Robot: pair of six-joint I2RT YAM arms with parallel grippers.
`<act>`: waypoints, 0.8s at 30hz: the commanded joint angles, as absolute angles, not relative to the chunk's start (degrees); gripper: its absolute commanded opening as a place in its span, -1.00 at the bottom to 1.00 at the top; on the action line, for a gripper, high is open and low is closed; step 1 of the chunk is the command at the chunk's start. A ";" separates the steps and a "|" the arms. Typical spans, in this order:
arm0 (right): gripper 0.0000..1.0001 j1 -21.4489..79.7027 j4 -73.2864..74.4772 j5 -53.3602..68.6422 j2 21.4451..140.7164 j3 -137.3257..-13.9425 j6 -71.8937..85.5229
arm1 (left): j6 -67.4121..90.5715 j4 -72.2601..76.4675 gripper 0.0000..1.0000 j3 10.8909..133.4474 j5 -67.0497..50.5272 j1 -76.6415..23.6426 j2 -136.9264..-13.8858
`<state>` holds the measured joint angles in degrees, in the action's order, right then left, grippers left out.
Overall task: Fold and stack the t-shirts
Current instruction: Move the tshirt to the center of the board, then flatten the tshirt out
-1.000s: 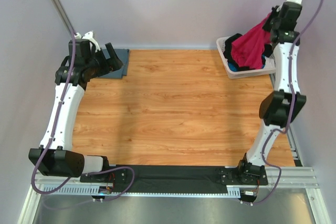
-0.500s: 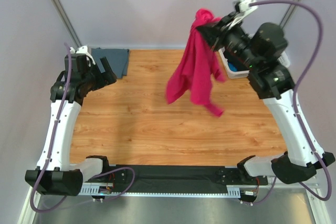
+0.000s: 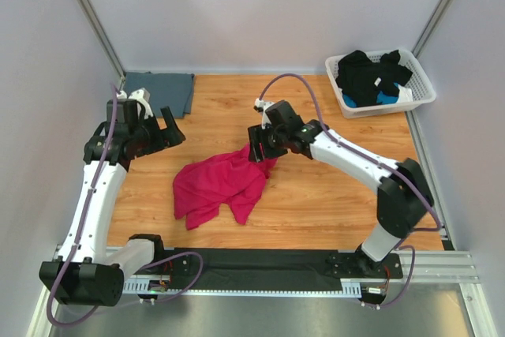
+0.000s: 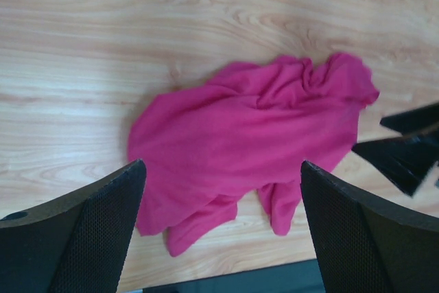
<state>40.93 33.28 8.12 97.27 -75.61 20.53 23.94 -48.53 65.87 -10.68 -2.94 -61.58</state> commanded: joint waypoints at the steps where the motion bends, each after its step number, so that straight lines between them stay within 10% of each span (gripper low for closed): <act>1: 0.65 40.52 41.90 1.33 97.73 -82.08 24.26 | 24.25 -46.93 0.99 65.04 -10.83 -8.42 -63.19; 5: 0.94 38.15 44.03 -1.94 94.32 -83.50 24.35 | 27.85 -48.07 0.97 63.90 -5.28 -15.28 -65.04; 24: 0.86 16.79 43.77 4.74 66.62 -59.69 24.96 | 55.46 -46.94 0.73 59.85 12.23 -54.22 -81.46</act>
